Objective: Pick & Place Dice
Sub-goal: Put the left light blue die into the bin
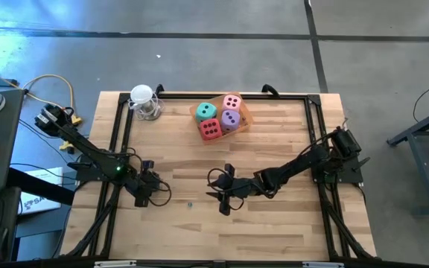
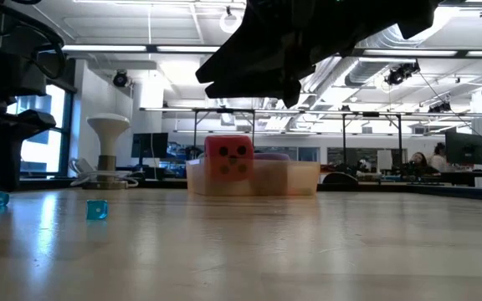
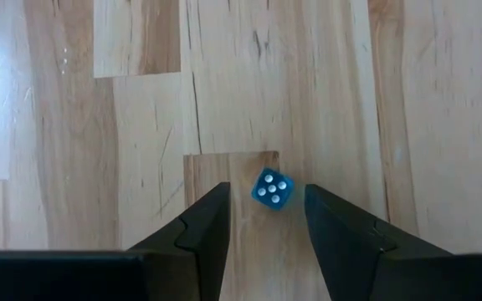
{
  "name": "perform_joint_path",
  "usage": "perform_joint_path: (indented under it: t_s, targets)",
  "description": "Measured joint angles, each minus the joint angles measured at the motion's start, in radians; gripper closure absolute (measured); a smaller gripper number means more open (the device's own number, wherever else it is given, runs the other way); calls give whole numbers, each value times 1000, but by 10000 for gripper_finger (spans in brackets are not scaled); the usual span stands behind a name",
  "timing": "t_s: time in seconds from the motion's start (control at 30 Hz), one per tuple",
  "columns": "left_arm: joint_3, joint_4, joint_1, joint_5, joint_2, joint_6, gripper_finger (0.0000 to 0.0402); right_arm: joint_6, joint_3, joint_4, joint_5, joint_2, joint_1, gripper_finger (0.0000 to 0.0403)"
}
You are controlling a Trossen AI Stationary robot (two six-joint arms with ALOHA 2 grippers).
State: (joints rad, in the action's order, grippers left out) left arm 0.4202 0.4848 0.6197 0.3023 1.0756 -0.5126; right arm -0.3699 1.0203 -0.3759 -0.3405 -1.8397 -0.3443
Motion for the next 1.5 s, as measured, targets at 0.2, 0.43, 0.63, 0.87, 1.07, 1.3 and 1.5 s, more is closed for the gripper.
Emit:
perform_joint_path:
  t_s: [0.2, 0.43, 0.63, 0.87, 1.07, 1.3, 1.5]
  targets:
    - [0, 0, 0, -21, 0, 23, 255, 0, 0, -2, 0, 0, 0, 265]
    - [0, -20, 0, -19, 0, 45, 255, 0, 0, -2, 0, 0, 0, 265]
    - [0, -18, 0, -19, 0, 53, 263, -1, 0, -2, 0, 0, 0, 265]
    - [0, -18, 0, -19, 0, 52, 265, -5, 0, -2, 0, 0, 0, 265]
    - [0, -18, 0, -19, 0, 52, 265, -5, 0, -2, 0, 0, 0, 265]
    - [0, -18, 0, -18, 0, 70, 265, -5, 0, -2, 0, 0, 0, 265]
    - [0, -20, 0, -2, 2, 71, 265, -5, 0, -4, 0, 0, 0, 265]
